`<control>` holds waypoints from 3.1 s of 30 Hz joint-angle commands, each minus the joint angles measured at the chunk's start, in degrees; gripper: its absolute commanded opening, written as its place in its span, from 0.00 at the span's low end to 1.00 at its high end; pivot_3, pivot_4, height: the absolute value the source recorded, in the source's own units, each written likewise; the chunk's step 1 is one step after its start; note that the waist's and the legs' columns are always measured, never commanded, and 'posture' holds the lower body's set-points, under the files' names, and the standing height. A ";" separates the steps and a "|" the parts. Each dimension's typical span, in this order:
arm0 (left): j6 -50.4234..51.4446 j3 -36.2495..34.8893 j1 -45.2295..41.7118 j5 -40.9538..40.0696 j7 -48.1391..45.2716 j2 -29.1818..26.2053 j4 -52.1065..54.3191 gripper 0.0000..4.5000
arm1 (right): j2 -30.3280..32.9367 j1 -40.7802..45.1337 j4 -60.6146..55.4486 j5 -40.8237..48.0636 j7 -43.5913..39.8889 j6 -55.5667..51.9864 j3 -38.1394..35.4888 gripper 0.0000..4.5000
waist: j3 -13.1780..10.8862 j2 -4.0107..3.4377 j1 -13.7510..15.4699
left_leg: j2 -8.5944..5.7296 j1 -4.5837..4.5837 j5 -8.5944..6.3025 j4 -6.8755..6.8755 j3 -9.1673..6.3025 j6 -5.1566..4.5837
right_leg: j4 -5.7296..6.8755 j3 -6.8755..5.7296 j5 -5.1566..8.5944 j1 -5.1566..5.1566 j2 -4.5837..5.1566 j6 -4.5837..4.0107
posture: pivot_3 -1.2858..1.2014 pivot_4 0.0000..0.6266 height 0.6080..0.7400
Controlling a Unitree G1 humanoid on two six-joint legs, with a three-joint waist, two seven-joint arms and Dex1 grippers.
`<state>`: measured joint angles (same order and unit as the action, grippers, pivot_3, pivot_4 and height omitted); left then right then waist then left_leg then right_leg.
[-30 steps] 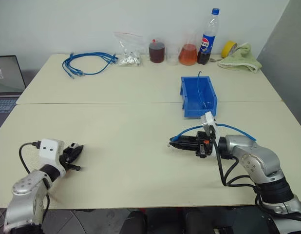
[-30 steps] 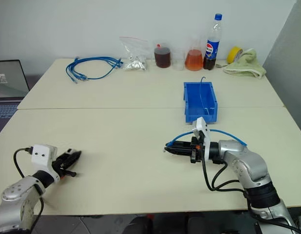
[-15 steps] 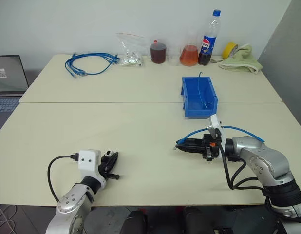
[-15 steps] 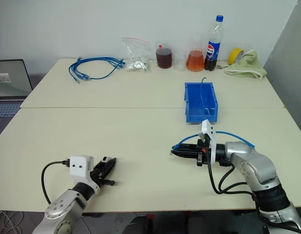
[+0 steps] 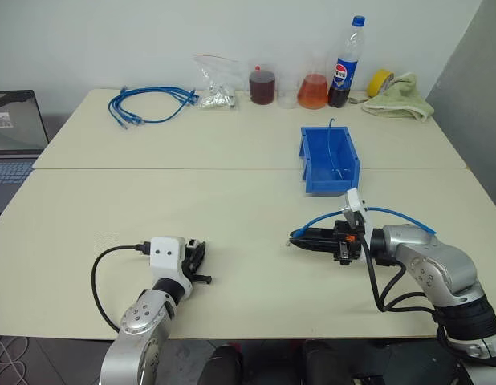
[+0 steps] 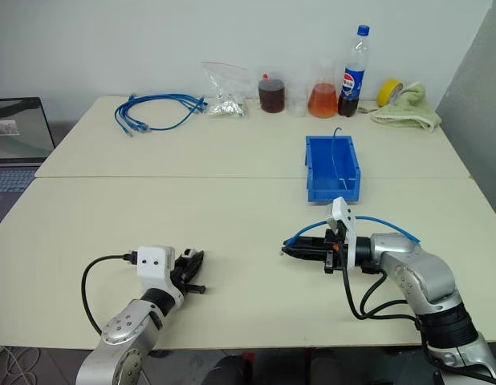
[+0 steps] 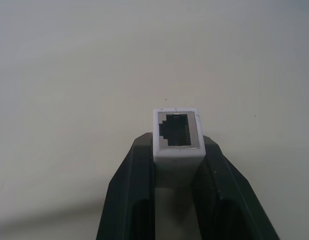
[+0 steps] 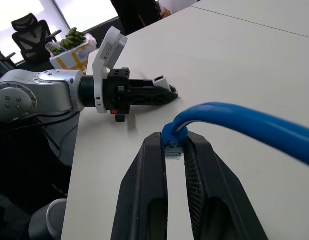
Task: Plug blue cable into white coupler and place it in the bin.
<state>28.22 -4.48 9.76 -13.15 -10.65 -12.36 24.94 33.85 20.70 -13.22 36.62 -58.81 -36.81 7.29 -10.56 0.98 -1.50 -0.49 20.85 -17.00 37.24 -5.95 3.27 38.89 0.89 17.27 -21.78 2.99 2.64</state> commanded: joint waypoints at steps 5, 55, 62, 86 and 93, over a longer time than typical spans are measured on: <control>0.26 0.90 -0.07 0.04 -0.25 0.83 -0.62 0.14 | 0.16 -0.18 -2.22 0.34 -0.31 0.84 -1.40 0.04 | 0.00 0.00 0.01 | 0.00 -0.01 0.00 0.02 -0.01 0.00 | 0.00 -0.02 0.00 0.02 0.00 0.00 | 0.52 0.24 1.00; -7.94 -2.50 3.07 -1.11 -13.05 -10.36 -0.02 1.00 | 1.15 -0.48 -4.42 0.59 -0.36 0.63 -1.64 0.04 | 0.03 -0.05 -0.08 | 0.02 -0.02 0.00 -0.02 -0.04 0.00 | -0.05 -0.01 0.00 0.03 -0.02 0.00 | 0.52 0.24 1.00; -9.14 -5.52 4.95 -2.99 -18.64 -15.25 -0.04 1.00 | 2.82 -0.95 -5.65 0.25 -1.31 0.58 -0.96 0.04 | 0.03 -0.05 -0.11 | 0.03 -0.03 0.00 -0.03 -0.04 0.00 | -0.05 0.00 0.00 0.02 -0.02 0.00 | 0.52 0.24 1.00; -8.28 -6.47 -7.91 -8.47 -50.69 -39.68 -17.51 1.00 | 4.08 -0.25 -10.03 2.41 -1.71 -4.14 -0.43 0.04 | 0.00 -0.04 -0.28 | 0.08 0.08 0.00 -0.17 -0.02 0.00 | -0.06 0.02 0.02 -0.21 -0.03 -0.02 | 0.52 0.24 1.00; -12.52 -3.37 -15.13 -7.21 -58.00 -40.17 -23.50 1.00 | 3.12 1.21 -10.85 3.87 -1.14 -6.18 -0.54 0.04 | -0.01 -0.03 -0.26 | 0.05 0.09 0.00 -0.15 0.00 0.00 | -0.04 -0.02 0.02 -0.21 -0.04 -0.03 | 0.52 0.24 1.00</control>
<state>18.01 -8.26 -4.07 -20.31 -66.48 -51.59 2.40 37.39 20.73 -21.85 38.52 -59.91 -42.40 7.63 -10.56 0.95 -1.76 -0.45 20.93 -17.00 37.09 -5.95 3.26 38.86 0.88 17.29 -21.99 2.96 2.61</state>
